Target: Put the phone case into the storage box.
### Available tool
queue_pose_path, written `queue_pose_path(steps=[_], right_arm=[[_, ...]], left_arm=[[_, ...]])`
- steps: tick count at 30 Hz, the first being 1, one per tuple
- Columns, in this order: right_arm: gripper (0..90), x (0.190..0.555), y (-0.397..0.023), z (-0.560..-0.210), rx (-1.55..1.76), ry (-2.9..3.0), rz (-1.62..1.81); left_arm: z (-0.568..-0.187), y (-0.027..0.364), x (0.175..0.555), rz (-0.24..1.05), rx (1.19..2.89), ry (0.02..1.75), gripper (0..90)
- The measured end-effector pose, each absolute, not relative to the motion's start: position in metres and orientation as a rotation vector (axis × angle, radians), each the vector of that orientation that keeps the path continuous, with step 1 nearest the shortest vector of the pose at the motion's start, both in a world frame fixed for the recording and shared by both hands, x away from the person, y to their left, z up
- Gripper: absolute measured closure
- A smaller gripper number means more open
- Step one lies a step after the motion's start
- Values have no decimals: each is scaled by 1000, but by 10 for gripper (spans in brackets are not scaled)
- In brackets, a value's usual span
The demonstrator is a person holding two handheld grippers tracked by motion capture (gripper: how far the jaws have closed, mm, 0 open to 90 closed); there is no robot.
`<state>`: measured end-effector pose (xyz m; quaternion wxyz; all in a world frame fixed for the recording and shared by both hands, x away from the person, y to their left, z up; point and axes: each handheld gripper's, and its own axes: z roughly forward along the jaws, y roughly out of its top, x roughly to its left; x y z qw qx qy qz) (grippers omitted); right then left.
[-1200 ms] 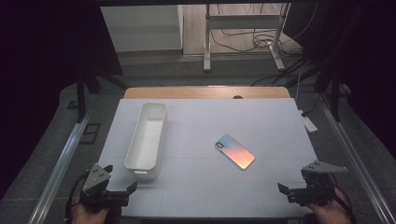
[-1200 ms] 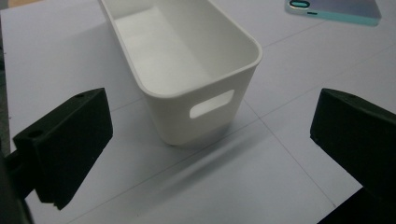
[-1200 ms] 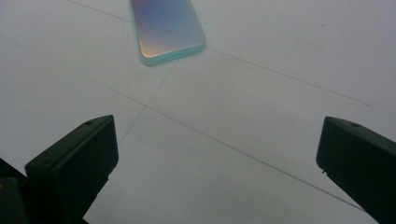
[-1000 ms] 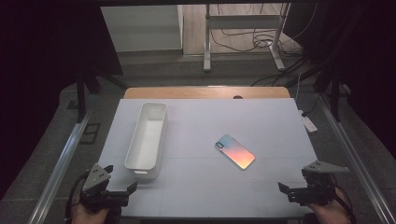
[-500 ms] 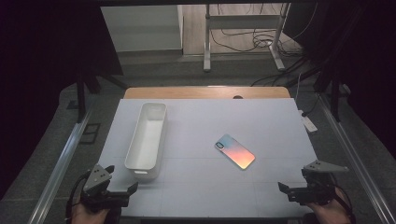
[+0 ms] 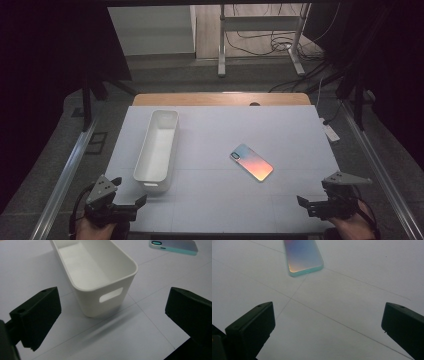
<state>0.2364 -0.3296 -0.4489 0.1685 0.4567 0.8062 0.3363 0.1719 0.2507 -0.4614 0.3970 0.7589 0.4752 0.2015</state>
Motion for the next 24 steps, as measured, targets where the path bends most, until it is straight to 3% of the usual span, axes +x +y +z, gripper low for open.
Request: queue_pose_path(steps=[24], right_arm=[[0,250,-320,-449,1249,2358,914]], left_arm=[[-462,252,173,494,1918,1220,0]])
